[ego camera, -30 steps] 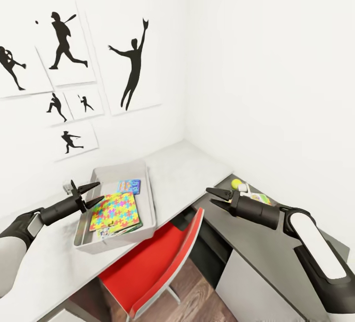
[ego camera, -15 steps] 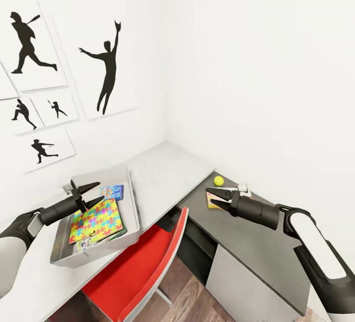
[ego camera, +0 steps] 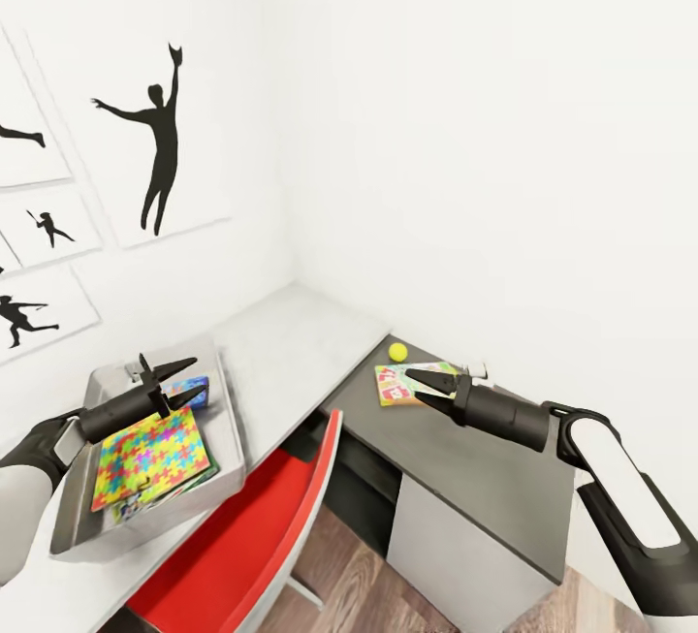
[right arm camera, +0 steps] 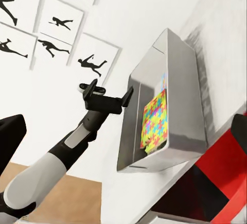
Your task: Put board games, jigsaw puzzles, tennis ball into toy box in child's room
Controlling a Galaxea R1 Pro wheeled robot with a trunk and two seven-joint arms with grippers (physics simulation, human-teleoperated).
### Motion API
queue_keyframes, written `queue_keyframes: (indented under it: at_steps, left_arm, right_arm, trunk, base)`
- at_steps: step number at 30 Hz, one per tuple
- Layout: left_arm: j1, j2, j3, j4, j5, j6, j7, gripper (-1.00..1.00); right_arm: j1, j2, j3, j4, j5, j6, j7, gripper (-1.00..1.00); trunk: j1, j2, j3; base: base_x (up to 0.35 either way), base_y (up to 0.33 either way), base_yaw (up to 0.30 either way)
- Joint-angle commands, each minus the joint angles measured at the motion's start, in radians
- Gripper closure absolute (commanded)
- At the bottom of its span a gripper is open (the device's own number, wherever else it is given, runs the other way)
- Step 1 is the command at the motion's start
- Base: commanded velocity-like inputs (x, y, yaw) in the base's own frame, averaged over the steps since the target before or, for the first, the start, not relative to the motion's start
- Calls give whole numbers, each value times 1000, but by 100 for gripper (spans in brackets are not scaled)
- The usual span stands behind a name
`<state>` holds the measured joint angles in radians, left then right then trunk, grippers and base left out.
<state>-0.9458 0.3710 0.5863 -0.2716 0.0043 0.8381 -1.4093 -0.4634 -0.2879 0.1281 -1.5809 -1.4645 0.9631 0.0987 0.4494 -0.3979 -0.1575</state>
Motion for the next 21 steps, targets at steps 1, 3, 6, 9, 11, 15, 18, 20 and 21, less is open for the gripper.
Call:
queue_keyframes:
  at_steps: [1, 3, 6, 9, 11, 15, 18, 20, 21]
  left_arm:
    - [-1, 0, 0, 0, 0, 10, -3, -100]
    - [-1, 0, 0, 0, 0, 10, -3, -100]
    - [-1, 0, -1, 0, 0, 10, -3, -100]
    - [-1, 0, -2, -1, 0, 10, -3, -100]
    - [-1, 0, -2, -1, 0, 10, -3, -100]
    - [-1, 0, -2, -1, 0, 10, -3, -100]
    - [-1, 0, -2, -1, 0, 10, -3, -100]
    - [-1, 0, -2, -1, 0, 10, -3, -100]
    - [-1, 0, -2, -1, 0, 10, -3, -100]
  right_arm:
    - [-1, 0, 1, 1, 10, 2, 10, -100]
    - [-1, 0, 1, 2, 10, 1, 10, -100]
    - [-1, 0, 1, 3, 10, 1, 10, -100]
    - [-1, 0, 1, 4, 11, 0, 10, -100]
    - [-1, 0, 1, 5, 12, 0, 10, -100]
    - [-1, 0, 1, 6, 12, 0, 10, -100]
    - [-1, 0, 1, 9, 12, 0, 10, -100]
    - [-1, 0, 0, 12, 12, 0, 10, -100]
    - [-1, 0, 0, 12, 12, 0, 10, -100]
  trunk:
    - [1, -2, -1]
    - [1, -2, 0]
    - [1, -2, 2]
    - [1, -2, 4]
    - [1, -2, 5]
    - [1, -2, 7]
    - [1, -2, 9]
    - [1, -2, 11]
    - [1, -2, 11]
  base:
    - [0, -19, -259]
    - [0, -75, -259]
    - [0, -169, -259]
    - [0, -249, -259]
    - [0, -280, -259]
    - [0, -199, -259]
    - [0, -74, -259]
    - [0, -23, -259]
    - [0, -12, -259]
